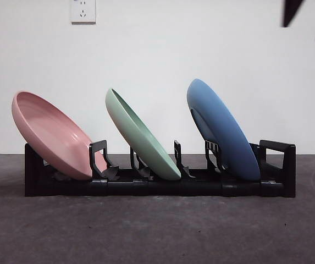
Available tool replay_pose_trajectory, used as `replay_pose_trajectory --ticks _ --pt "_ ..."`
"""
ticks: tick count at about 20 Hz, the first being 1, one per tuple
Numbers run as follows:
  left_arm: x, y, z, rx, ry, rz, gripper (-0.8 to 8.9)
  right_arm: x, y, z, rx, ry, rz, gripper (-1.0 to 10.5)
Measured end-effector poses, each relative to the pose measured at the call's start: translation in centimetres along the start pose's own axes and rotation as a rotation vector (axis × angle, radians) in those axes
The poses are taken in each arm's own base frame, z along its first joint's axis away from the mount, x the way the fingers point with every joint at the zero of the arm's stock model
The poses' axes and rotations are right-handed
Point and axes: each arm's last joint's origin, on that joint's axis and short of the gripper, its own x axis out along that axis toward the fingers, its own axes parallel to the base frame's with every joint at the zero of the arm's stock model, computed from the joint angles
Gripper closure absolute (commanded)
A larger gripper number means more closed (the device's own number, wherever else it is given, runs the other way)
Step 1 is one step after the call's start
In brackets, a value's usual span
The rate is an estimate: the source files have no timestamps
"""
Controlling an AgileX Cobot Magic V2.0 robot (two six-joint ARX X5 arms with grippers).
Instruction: Place the plate
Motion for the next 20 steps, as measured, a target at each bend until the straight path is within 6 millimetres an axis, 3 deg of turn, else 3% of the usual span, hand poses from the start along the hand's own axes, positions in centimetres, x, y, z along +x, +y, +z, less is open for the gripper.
replay_pose_trajectory --ticks 6,10,17,20 --pt "0.0 0.0 0.0 0.000 -0.001 0.000 4.69 3.6 3.5 4.2 -0.083 -0.012 0.064 6.2" --pt "0.0 0.0 0.0 0.000 -0.002 0.000 4.69 6.4 5.5 5.7 -0.118 -0.038 0.101 6.2" --pt "0.0 0.0 0.0 0.001 -0.005 -0.001 4.69 10.7 6.3 6.5 -0.124 0.012 0.103 6.7" --pt "0.0 0.0 0.1 0.001 -0.007 -0.001 4.69 11.5 6.2 6.8 -0.123 0.015 0.102 6.9"
